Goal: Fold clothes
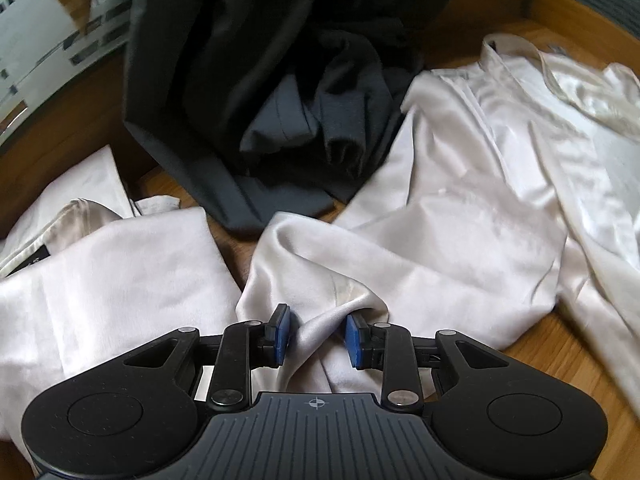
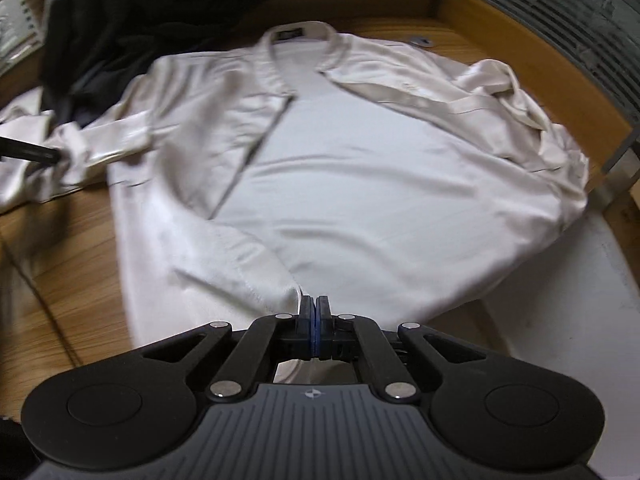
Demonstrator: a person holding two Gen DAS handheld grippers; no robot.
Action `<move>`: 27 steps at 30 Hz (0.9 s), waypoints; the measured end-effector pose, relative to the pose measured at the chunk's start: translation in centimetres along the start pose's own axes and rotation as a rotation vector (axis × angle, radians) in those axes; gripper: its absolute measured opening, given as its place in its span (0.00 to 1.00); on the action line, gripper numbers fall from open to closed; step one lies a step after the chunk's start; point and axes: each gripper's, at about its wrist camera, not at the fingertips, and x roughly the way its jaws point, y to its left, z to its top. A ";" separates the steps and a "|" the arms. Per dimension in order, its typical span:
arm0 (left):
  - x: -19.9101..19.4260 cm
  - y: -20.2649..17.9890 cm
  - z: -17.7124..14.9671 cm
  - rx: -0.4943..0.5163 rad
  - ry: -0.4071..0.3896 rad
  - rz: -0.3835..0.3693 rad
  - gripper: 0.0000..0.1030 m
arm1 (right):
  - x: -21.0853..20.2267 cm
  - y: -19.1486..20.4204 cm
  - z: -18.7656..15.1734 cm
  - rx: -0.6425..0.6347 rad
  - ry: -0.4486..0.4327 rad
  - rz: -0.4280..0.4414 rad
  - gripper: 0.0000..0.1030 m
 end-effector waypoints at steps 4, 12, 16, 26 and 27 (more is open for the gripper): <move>-2.4 -1.0 2.6 -0.037 -0.063 -0.037 0.34 | 1.9 -3.4 1.3 0.013 -0.003 -0.026 0.00; -2.9 -8.6 8.4 0.083 -0.124 -0.179 0.48 | 4.4 -5.6 1.8 0.015 -0.003 -0.022 0.00; -0.7 -13.7 10.4 0.179 -0.111 -0.238 0.49 | 4.6 -5.8 1.2 0.039 -0.002 0.001 0.00; 5.3 -23.7 12.0 0.284 -0.010 -0.346 0.55 | 5.1 -6.6 0.2 0.135 -0.006 0.042 0.00; 5.9 -24.3 12.2 0.286 -0.002 -0.346 0.55 | 5.2 -6.8 0.1 0.147 -0.006 0.043 0.00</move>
